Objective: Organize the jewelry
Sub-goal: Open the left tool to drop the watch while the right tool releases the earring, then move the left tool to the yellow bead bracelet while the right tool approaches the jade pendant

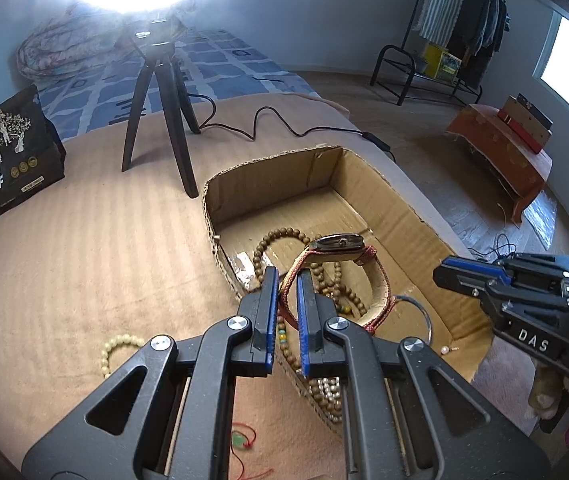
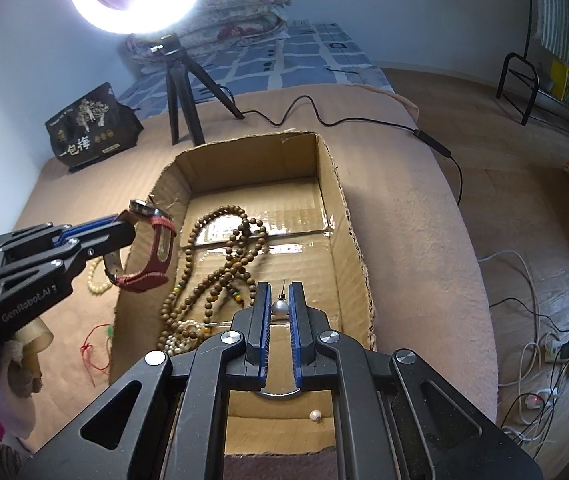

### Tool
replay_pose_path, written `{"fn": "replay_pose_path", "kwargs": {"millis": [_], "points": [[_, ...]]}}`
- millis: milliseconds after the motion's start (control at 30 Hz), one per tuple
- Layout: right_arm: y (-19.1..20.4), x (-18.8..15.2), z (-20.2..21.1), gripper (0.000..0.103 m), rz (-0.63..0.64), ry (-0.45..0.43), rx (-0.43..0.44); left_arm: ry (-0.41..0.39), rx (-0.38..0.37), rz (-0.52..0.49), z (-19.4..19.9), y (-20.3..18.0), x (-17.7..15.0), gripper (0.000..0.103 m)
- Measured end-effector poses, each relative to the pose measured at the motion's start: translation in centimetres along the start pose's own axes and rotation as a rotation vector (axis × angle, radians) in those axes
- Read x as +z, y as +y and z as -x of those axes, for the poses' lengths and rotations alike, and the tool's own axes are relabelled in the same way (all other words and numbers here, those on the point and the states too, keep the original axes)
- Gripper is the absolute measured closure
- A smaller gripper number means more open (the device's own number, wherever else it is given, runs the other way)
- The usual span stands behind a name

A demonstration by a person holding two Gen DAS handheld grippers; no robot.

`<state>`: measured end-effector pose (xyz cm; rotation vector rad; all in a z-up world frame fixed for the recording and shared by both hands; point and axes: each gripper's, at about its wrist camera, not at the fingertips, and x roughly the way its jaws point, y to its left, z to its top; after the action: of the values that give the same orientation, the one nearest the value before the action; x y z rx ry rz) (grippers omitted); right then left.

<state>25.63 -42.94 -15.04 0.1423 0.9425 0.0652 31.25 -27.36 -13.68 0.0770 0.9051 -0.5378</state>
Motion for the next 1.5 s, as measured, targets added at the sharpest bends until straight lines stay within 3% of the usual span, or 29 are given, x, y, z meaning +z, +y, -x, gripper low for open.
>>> {"fn": "replay_pose_path", "kwargs": {"millis": [567, 633, 700, 733, 767, 1500], "points": [[-0.3, 0.1, -0.8, 0.095, 0.001, 0.013, -0.015, 0.029, -0.016, -0.018, -1.7, -0.7, 0.4, 0.095], [-0.4, 0.1, -0.8, 0.082, 0.0, 0.016, -0.017, 0.031, -0.009, -0.018, -1.8, -0.6, 0.4, 0.092], [-0.3, 0.0, -0.6, 0.051, 0.004, 0.005, -0.024, 0.028, -0.012, -0.014, -1.6, -0.6, 0.5, 0.089], [-0.2, 0.0, -0.3, 0.048, 0.008, -0.007, -0.03, 0.026, -0.01, -0.013, -1.5, -0.6, 0.5, 0.086], [-0.2, -0.1, -0.2, 0.047, 0.011, -0.01, -0.033, 0.02, -0.01, -0.011, -1.3, -0.6, 0.5, 0.081], [2.5, -0.5, 2.3, 0.047, 0.041, -0.034, -0.024, -0.027, -0.011, 0.015, 2.8, 0.8, 0.2, 0.081]]}}
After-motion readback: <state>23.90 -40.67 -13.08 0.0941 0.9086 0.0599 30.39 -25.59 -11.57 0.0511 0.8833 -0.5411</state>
